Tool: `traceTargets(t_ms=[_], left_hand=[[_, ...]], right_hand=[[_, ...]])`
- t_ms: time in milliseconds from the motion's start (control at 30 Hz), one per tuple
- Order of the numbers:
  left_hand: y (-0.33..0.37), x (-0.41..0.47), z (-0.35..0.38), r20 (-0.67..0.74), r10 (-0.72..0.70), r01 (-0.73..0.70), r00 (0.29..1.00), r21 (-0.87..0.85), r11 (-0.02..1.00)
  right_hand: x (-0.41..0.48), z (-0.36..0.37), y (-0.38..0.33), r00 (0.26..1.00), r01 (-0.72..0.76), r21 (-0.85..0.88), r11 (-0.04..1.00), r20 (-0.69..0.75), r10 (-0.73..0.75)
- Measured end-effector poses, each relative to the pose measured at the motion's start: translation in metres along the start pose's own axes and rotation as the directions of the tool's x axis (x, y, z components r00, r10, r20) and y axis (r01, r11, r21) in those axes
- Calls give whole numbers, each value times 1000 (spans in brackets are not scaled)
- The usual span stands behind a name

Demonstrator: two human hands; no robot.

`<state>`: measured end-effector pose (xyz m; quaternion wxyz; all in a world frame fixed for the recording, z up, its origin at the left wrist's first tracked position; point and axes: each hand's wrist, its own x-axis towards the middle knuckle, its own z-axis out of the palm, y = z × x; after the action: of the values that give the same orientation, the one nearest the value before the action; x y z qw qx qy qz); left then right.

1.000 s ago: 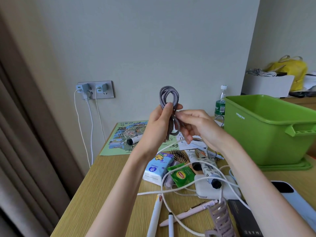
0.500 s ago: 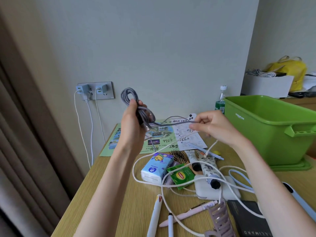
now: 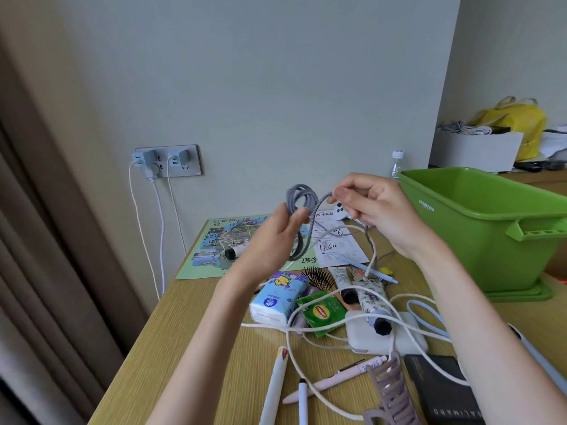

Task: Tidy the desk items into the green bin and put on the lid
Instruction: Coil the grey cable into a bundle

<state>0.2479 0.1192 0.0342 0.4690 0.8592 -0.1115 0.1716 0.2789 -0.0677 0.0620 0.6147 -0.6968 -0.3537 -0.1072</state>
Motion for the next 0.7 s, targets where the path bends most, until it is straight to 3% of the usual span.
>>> traceTargets(t_ms=[100,267,400,567,700], left_hand=[[6,-5,11,104,62,-59,993,-27,998],[19,-11,12,185,56,-25,981,-163,986],[21,-12,9,280,84,-53,956,-119,992],[23,-6,-5,73,13,15,997,-369,929],[23,-5,-5,-105,-45,-8,993,-456,890]], right_hand=[[1,5,0,998,26,-26,999,-62,-28],[2,4,4,981,44,-79,996,-184,-58],[3,7,7,968,23,-47,999,-250,-34],[-2,2,21,977,-63,10,998,-202,64],[-2,12,22,993,-62,-48,997,-103,56]])
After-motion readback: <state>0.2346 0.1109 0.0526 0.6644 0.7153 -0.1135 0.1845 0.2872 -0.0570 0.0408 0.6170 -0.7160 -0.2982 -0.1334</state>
